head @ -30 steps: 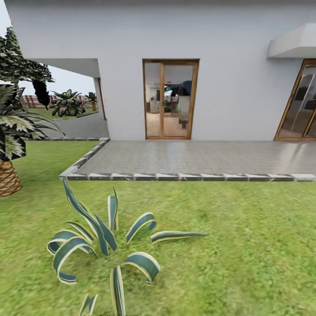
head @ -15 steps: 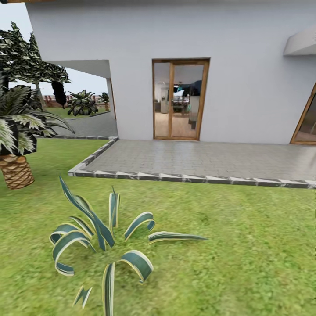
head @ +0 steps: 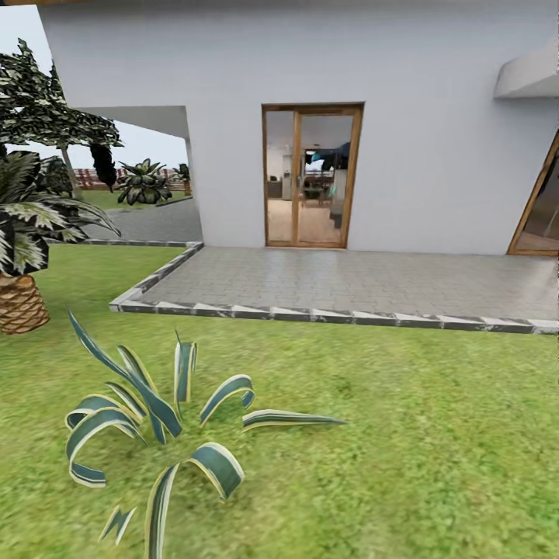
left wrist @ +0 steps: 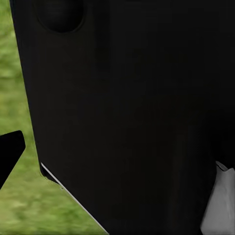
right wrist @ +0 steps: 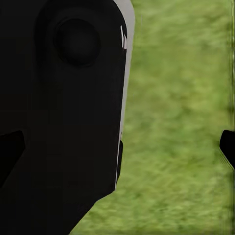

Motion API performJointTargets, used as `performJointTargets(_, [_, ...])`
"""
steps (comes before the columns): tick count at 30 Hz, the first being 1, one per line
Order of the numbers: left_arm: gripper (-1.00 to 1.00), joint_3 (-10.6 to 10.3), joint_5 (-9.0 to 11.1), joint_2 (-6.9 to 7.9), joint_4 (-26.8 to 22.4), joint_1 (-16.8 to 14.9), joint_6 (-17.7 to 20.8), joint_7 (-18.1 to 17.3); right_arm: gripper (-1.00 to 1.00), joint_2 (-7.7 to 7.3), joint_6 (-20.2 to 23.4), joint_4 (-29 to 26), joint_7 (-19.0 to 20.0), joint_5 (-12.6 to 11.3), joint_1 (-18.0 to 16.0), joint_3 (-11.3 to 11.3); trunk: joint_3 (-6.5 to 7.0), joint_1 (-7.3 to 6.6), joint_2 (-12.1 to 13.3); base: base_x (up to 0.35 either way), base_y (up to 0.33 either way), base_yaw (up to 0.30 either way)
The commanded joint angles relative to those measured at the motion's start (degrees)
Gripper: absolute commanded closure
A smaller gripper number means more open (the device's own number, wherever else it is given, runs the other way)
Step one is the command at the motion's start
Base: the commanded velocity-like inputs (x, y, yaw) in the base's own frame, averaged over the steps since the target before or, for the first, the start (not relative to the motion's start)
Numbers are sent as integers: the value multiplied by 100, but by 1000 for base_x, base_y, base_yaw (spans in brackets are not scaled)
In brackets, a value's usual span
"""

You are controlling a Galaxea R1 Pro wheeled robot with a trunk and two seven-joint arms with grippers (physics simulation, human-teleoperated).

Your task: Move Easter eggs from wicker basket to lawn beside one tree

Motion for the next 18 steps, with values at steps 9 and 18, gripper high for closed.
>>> performJointTargets(9, [-100,-1,-4,0,-11,6,-6,1,-100,2,-1,13,-3,44,-8,3,-4,0,-2,0,-339,0])
performJointTargets(18, [-100,-1,-4,0,-11,7,-6,1,-100,2,3,13,-8,44,-8,5,-4,0,-2,0,-339,21])
